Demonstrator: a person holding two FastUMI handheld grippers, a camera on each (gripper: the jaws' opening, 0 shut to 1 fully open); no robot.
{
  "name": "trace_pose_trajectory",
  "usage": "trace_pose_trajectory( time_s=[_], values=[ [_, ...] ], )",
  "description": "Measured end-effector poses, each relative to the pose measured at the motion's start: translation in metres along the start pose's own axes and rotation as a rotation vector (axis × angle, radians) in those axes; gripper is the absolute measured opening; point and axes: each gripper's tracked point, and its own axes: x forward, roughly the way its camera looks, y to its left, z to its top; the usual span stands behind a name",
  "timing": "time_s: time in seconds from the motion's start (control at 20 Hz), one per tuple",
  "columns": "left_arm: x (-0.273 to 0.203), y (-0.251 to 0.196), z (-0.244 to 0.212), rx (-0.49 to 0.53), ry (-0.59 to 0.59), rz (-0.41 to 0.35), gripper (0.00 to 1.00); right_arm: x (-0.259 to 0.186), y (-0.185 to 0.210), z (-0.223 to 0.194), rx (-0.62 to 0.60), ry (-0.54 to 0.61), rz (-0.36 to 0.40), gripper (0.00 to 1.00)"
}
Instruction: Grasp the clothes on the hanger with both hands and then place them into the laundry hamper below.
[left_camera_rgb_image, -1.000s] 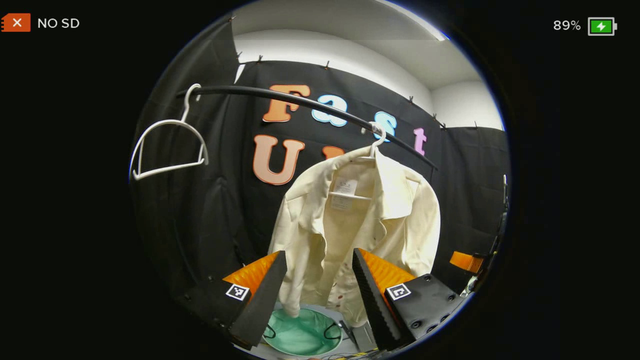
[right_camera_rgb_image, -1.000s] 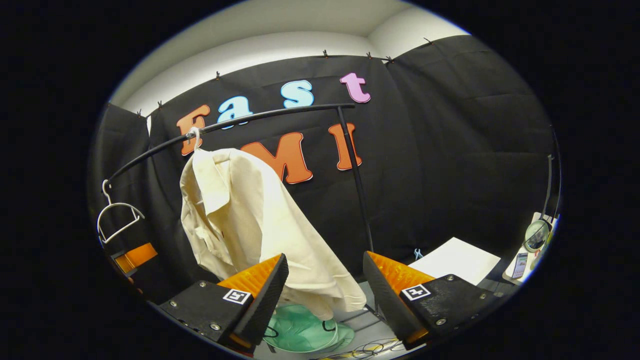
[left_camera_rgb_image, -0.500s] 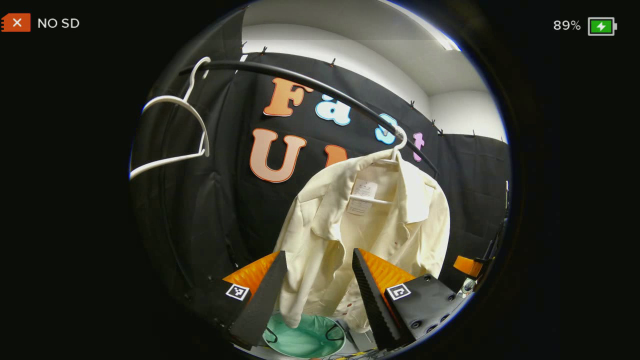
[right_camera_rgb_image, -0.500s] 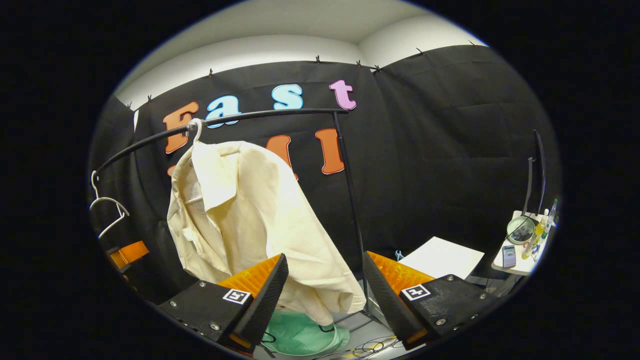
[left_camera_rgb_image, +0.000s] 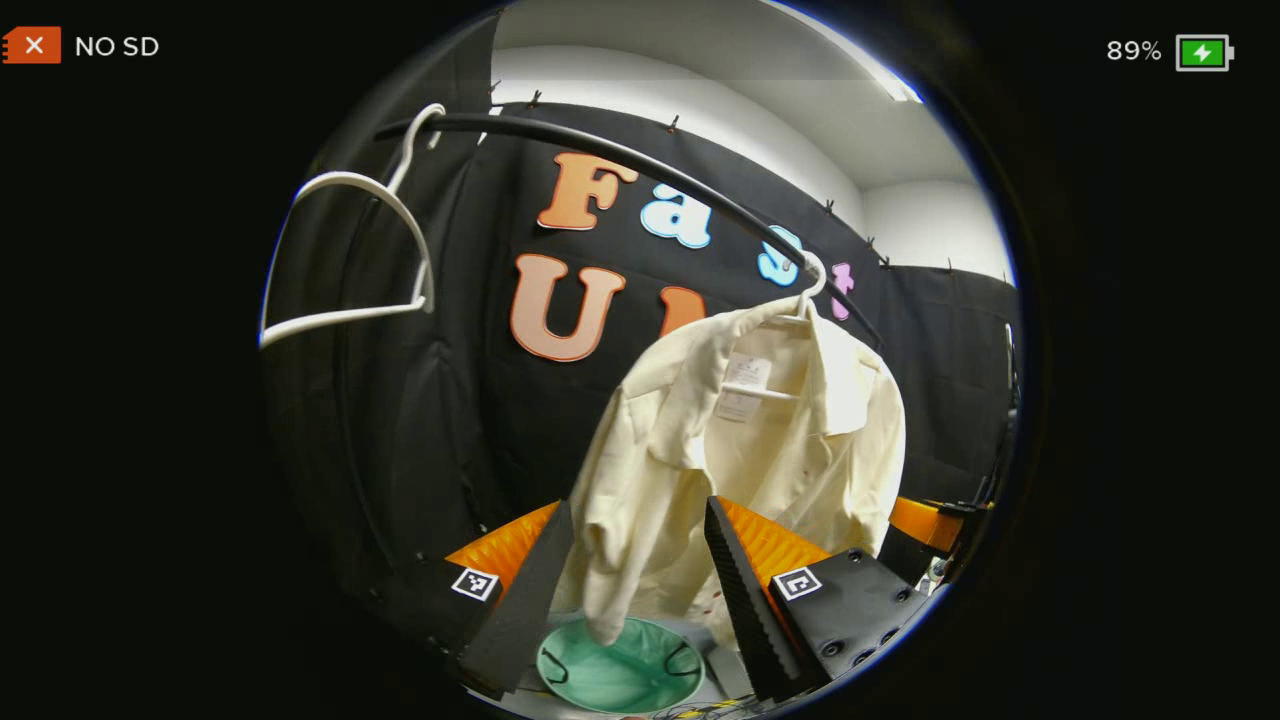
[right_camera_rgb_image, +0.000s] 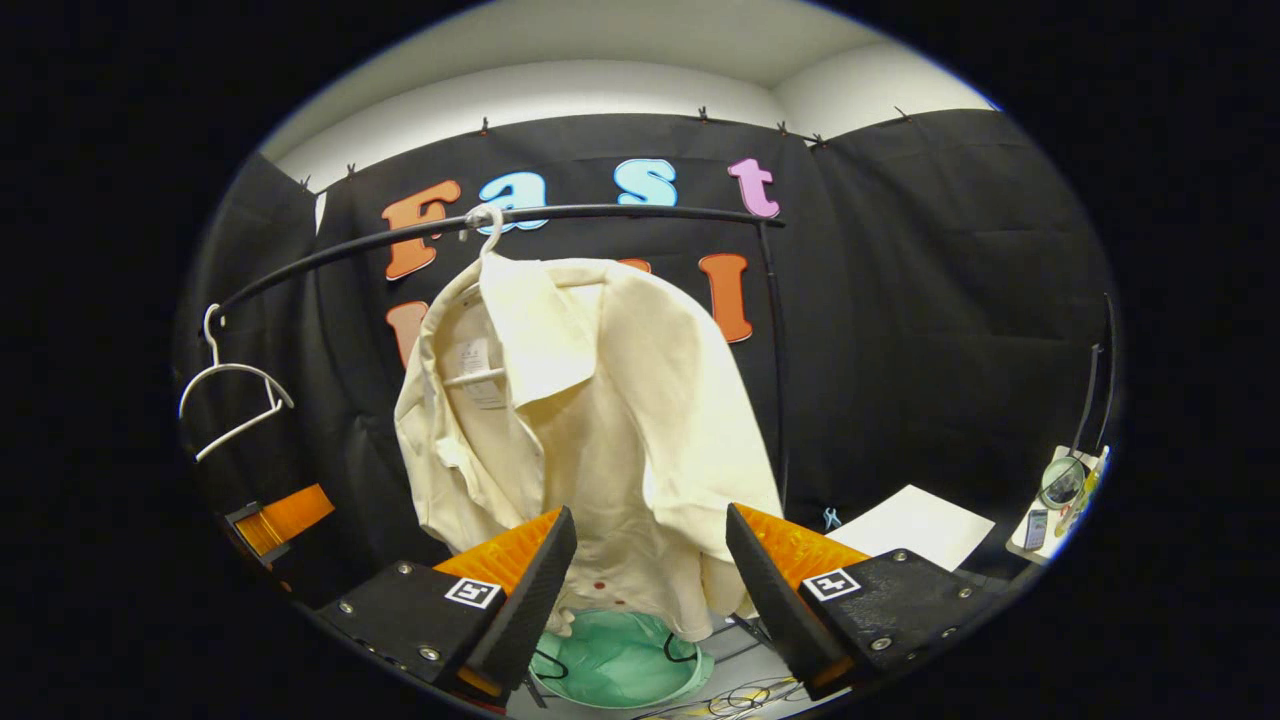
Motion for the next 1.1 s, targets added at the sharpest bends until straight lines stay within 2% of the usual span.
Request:
trace_pose_trajectory(
  time_s=[0.2,0.45,0.9,1.1],
  values=[
    [-0.007,0.010,-0.006,-0.024,0.021,-0.001,0.81,0.028,0.042,0.007,-0.020,-0.013,0.054,0.94],
    [-0.004,0.015,-0.006,-0.007,0.019,-0.001,0.81,0.072,0.076,0.018,-0.069,-0.027,0.074,0.94],
    [-0.005,0.025,-0.015,0.009,0.039,0.006,0.81,0.156,0.083,0.016,-0.089,0.025,-0.039,0.92],
    [-0.004,0.031,-0.014,0.008,0.039,0.019,0.81,0.169,0.075,0.014,-0.081,0.038,-0.065,0.76]
  ],
)
